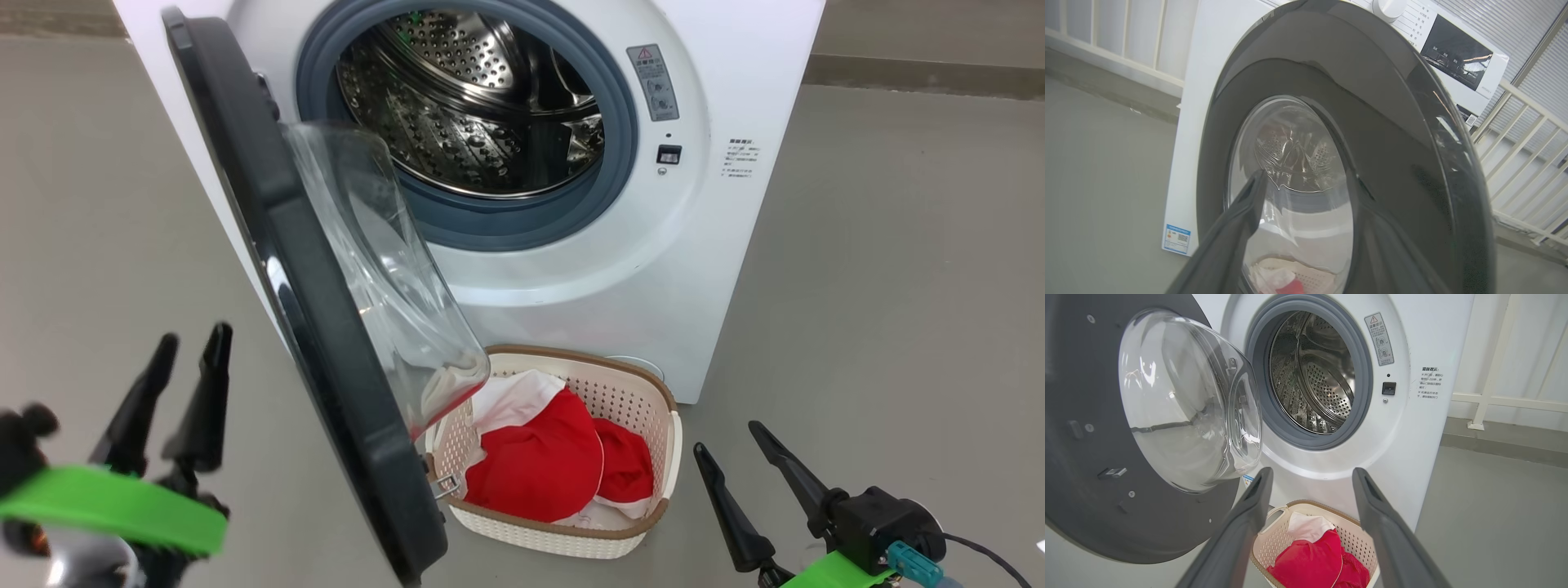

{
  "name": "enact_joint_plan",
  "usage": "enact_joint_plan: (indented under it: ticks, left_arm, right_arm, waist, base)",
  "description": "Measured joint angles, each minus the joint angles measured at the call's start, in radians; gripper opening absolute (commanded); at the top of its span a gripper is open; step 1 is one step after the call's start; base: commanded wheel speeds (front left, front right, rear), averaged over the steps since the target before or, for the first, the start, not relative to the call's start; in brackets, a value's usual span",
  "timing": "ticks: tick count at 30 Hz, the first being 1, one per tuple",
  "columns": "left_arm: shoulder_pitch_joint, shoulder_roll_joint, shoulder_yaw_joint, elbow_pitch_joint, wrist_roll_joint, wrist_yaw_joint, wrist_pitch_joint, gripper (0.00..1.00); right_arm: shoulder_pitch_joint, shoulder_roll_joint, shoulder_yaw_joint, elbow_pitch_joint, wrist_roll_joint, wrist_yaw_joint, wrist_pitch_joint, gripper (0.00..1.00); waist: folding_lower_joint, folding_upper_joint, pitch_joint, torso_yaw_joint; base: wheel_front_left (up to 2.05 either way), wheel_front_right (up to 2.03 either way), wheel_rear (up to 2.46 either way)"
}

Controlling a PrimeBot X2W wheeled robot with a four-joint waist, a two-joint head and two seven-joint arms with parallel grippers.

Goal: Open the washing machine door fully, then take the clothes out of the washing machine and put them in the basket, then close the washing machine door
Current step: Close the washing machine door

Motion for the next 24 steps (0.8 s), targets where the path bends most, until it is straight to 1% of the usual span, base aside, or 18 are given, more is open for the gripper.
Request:
enact_joint_plan:
  ticks: [1, 3, 4, 8, 11, 14, 16, 19, 24]
  left_arm:
    - [0.014, 0.013, -0.023, 0.001, 0.058, -0.007, -0.056, 1.0]
    - [0.046, 0.058, -0.068, 0.012, 0.215, -0.007, -0.165, 1.0]
    - [0.061, 0.071, -0.083, 0.021, 0.268, -0.007, -0.212, 1.0]
    - [0.101, 0.069, -0.127, 0.057, 0.392, -0.005, -0.36, 1.0]
    - [0.131, 0.07, -0.135, 0.092, 0.458, 0.014, -0.456, 1.0]
    - [0.15, 0.063, -0.137, 0.125, 0.501, 0.042, -0.503, 1.0]
    - [0.158, 0.048, -0.131, 0.145, 0.514, 0.058, -0.517, 1.0]
    - [0.163, 0.03, -0.127, 0.171, 0.526, 0.062, -0.522, 1.0]
    - [0.181, 0.005, -0.106, 0.176, 0.578, 0.065, -0.522, 1.0]
  right_arm:
    - [0.0, 0.0, 0.0, 0.0, 0.0, 0.0, 0.0, 1.0]
    - [0.0, 0.001, 0.0, 0.0, 0.0, 0.0, 0.0, 1.0]
    - [0.0, 0.002, 0.0, 0.0, 0.0, 0.0, 0.0, 1.0]
    - [0.0, 0.005, 0.0, 0.001, 0.0, 0.0, 0.0, 1.0]
    - [0.0, 0.008, -0.002, 0.001, 0.0, 0.0, 0.0, 1.0]
    - [0.0, 0.011, -0.003, 0.001, 0.0, 0.0, 0.0, 1.0]
    - [0.0, 0.013, -0.003, 0.001, 0.0, 0.0, 0.0, 1.0]
    - [0.0, 0.018, -0.003, 0.001, 0.0, 0.0, 0.0, 1.0]
    - [0.0, 0.022, -0.005, 0.002, 0.001, 0.0, 0.0, 1.0]
  waist:
    - [0.0, -0.0001, 0.0, 0.0]
    - [0.0, 0.0, -0.001, -0.003]
    - [0.0, -0.0001, -0.002, -0.004]
    - [0.0, 0.0, -0.006, -0.012]
    - [0.0, -0.0001, -0.008, -0.018]
    - [0.0, 0.0, -0.009, -0.023]
    - [0.0, 0.0, -0.007, -0.026]
    - [0.0, 0.0, -0.005, -0.03]
    - [0.0, 0.0, -0.003, -0.033]
  base:
    - [0.0, 0.0, 0.0]
    - [0.0, 0.0, 0.0]
    - [0.0, 0.0, 0.0]
    - [0.0, 0.0, 0.0]
    - [0.0, 0.0, 0.0]
    - [0.0, 0.0, 0.0]
    - [0.0, 0.0, 0.0]
    - [0.0, 0.0, 0.0]
    - [0.0, 0.0, 0.0]
